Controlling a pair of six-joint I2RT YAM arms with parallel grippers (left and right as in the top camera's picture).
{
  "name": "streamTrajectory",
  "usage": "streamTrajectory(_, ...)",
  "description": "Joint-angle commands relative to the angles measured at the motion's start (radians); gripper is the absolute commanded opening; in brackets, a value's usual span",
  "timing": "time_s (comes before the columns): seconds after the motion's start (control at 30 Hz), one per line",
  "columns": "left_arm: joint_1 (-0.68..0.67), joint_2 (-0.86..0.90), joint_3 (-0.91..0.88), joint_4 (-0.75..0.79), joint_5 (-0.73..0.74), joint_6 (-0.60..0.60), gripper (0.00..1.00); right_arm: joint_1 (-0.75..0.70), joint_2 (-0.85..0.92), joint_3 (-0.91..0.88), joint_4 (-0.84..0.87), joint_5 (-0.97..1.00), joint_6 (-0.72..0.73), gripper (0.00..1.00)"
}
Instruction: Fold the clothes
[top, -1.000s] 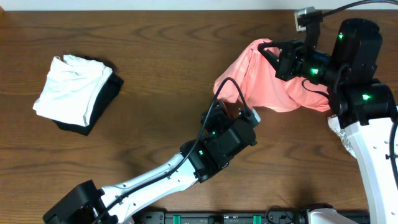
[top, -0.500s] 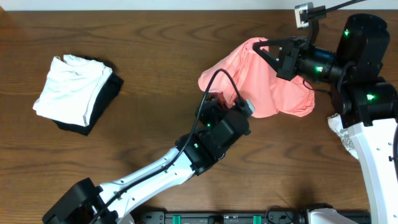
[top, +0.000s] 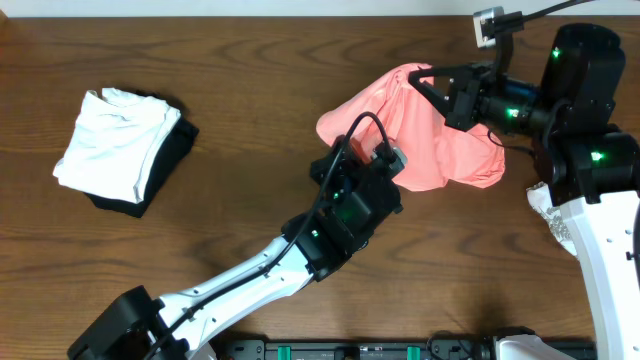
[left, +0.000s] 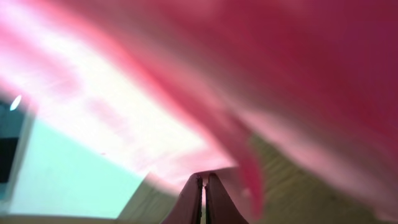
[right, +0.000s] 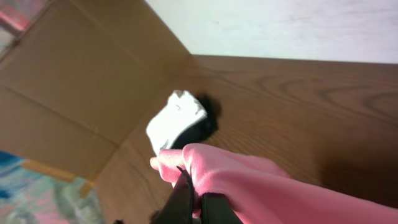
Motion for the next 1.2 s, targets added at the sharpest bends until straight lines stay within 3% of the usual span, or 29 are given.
streamTrajectory(0.0, 0.004, -0.065, 0.017, 0.006, -0.087, 0.014, 0.06, -0.019, -0.002, 0.026, -0.022, 0.082, -0.076, 0.01)
streamTrajectory(0.37, 0.028, -0.177, 0.017, 0.005, -0.077, -0.015, 0.06, -0.026, -0.002, 0.026, -0.036, 0.100, -0.094, 0.01)
streamTrajectory(0.4, 0.028, -0.173, 0.017, -0.003, -0.065, -0.021, 0.21, -0.026, -0.002, 0.026, -0.036, 0.100, -0.094, 0.01)
streamTrajectory(0.43, 0.027, -0.170, 0.017, -0.019, -0.041, -0.021, 0.47, -0.026, -0.002, 0.026, -0.036, 0.100, -0.094, 0.01)
streamTrajectory(0.47, 0.027, -0.164, 0.017, -0.049, 0.005, -0.022, 0.65, -0.026, -0.002, 0.026, -0.036, 0.100, -0.094, 0.01)
streamTrajectory(0.53, 0.027, -0.153, 0.016, -0.102, 0.085, -0.070, 0.69, -0.026, -0.002, 0.026, -0.036, 0.100, -0.094, 0.01)
streamTrajectory(0.6, 0.027, -0.138, 0.016, -0.160, 0.183, -0.165, 0.81, -0.026, -0.002, 0.026, -0.036, 0.100, -0.094, 0.01)
streamTrajectory(0.77, 0.053, -0.099, 0.016, -0.200, 0.347, -0.360, 0.83, -0.026, -0.002, 0.026, -0.035, 0.043, -0.094, 0.01)
streamTrajectory(1.03, 0.172, -0.098, 0.016, -0.193, 0.412, -0.567, 0.82, -0.088, -0.011, 0.036, -0.027, -0.248, -0.082, 0.01)
streamTrajectory(1.17, 0.248, -0.107, 0.016, -0.193, 0.617, -0.617, 0.82, -0.140, -0.019, 0.036, -0.013, -0.328, -0.070, 0.01)
